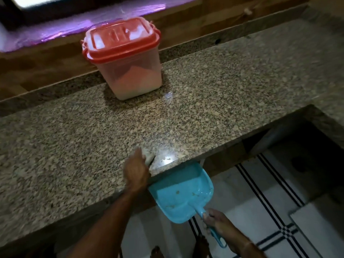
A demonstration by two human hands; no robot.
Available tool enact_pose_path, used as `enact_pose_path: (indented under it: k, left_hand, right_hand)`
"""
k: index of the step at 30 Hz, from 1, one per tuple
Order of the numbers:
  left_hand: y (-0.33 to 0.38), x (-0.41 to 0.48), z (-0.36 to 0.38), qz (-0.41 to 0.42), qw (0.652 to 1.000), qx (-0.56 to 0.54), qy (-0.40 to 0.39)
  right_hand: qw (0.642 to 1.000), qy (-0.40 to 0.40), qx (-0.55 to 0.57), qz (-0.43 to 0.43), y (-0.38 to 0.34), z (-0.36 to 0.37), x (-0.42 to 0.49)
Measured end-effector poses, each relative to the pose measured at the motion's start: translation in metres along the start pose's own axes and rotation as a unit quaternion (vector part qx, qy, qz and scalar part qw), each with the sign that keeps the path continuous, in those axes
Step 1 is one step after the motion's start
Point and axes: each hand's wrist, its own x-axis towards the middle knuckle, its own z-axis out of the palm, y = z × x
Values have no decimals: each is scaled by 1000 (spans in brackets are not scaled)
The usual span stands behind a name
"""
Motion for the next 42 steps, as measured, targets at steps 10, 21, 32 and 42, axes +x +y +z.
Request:
enact_pose_path:
  k: [10, 21, 32, 42]
  left_hand:
    - [102, -9, 28, 99, 988, -72, -93]
    - [77, 12, 32, 413, 900, -19, -140]
    - [88, 5, 26, 338, 917, 88, -190]
    - [72, -42, 11, 325, 930, -12, -173]
  right_hand:
    - [1000, 5, 24, -11, 14, -2, -11]
    - [999, 24, 36, -29, 10, -17, -11]
    - [998, 12, 30, -48, -7, 2, -4]
    - [998, 12, 54, -41, -12, 16, -2]
